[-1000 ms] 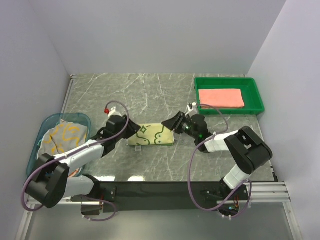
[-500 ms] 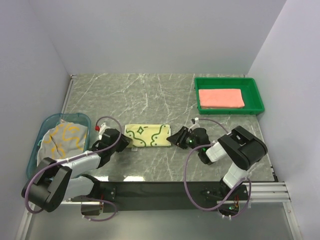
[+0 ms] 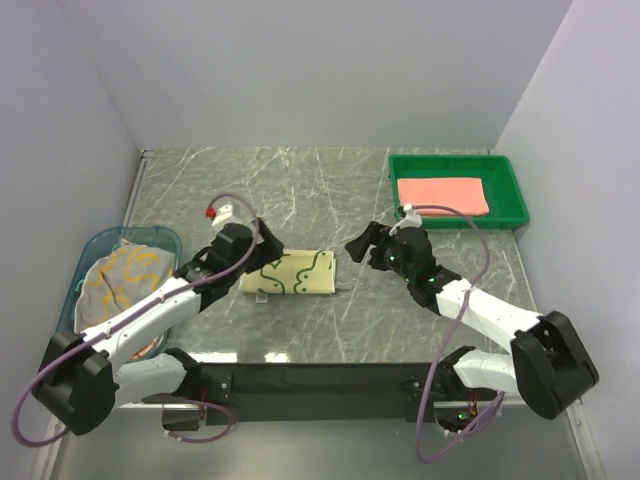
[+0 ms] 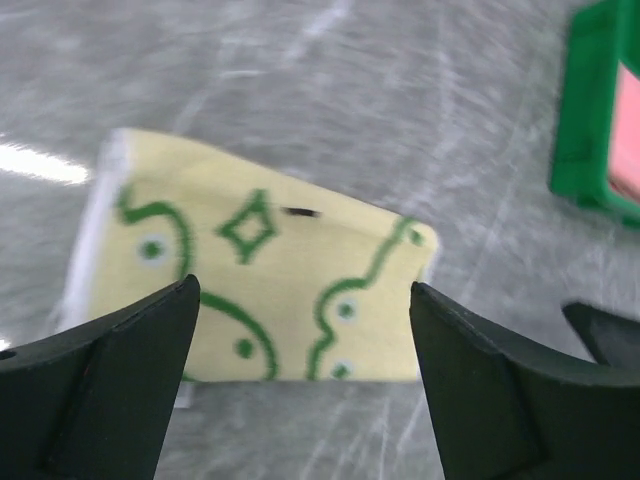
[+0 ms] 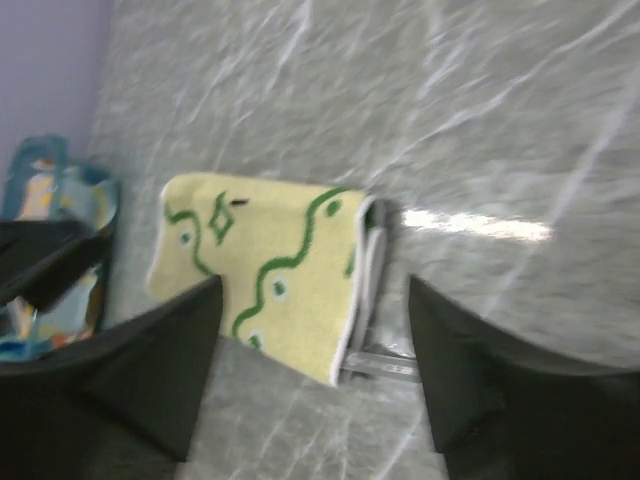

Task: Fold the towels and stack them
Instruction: Neatly place the folded towel into the bin

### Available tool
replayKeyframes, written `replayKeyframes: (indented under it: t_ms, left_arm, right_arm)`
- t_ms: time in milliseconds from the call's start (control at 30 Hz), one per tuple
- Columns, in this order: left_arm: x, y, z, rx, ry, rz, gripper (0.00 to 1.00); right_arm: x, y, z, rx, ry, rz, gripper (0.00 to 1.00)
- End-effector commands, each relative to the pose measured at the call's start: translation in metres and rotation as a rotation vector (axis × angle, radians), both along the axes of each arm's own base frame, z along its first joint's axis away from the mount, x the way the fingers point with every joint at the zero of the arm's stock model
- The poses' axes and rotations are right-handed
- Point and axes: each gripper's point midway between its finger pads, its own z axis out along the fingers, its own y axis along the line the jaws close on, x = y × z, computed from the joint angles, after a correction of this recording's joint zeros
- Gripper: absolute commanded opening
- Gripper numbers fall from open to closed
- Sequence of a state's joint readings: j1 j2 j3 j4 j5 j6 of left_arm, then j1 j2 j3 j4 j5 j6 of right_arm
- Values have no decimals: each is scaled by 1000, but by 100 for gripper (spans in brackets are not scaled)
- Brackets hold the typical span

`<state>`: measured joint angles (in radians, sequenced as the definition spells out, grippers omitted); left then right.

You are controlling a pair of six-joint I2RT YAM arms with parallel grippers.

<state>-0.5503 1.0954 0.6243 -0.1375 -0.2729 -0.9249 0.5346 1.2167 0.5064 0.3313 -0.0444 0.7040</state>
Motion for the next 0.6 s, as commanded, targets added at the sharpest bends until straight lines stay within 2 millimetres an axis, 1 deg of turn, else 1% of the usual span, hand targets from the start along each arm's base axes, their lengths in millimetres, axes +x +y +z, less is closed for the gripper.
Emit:
replayKeyframes:
  t_ms: [0, 33, 67, 100, 133, 167, 200, 233, 267, 300, 333, 367, 400, 433, 467, 500, 533, 567]
  left_arm:
    - [-3, -21, 16, 162, -3, -124, 93]
    - [-13, -37, 2, 205, 50, -194, 90]
    - [-10, -48, 11, 220, 39, -224, 89]
    - [-18, -63, 9, 250, 49, -271, 89]
    - [-21, -65, -7, 327, 90, -289, 86]
    - [-18, -76, 2, 342, 71, -300, 84]
    - [-19, -84, -1, 367, 74, -319, 82]
    - [-26, -96, -12, 413, 90, -372, 80]
    - [-25, -108, -7, 421, 78, -393, 79]
    - [-31, -119, -9, 441, 75, -430, 79]
    - [-32, -125, -21, 491, 90, -463, 79]
    - [-31, -135, -17, 508, 79, -482, 79]
    - [-36, -145, -18, 534, 73, -511, 79]
    - [-37, -148, -33, 589, 95, -531, 79]
    - [-33, -155, -28, 612, 81, -528, 79]
    - [-36, -161, -32, 638, 82, -545, 78]
    - [-36, -164, -45, 682, 101, -561, 78]
    - [-33, -173, -41, 683, 88, -569, 77]
  right_arm:
    - [-4, -52, -16, -245, 76, -112, 89]
    - [-3, -62, -16, -258, 88, -142, 93]
    - [-7, -70, -20, -278, 113, -158, 99]
    - [-7, -78, -17, -279, 111, -188, 100]
    - [-7, -87, -19, -279, 124, -217, 100]
    - [-10, -92, -22, -269, 140, -229, 100]
    - [-12, -96, -23, -260, 146, -238, 100]
    - [-15, -96, -25, -240, 155, -228, 100]
    - [-14, -103, -26, -230, 161, -244, 100]
    - [-17, -105, -29, -227, 167, -247, 100]
    - [-18, -108, -30, -224, 169, -250, 100]
    - [-17, -112, -31, -225, 168, -260, 100]
    - [-19, -114, -34, -226, 171, -260, 100]
    - [-20, -115, -34, -222, 171, -259, 100]
    - [-21, -114, -35, -217, 172, -250, 100]
    - [-22, -115, -37, -213, 174, -251, 100]
    - [-22, -115, -37, -208, 174, -250, 99]
    - [-23, -115, -38, -202, 175, -247, 99]
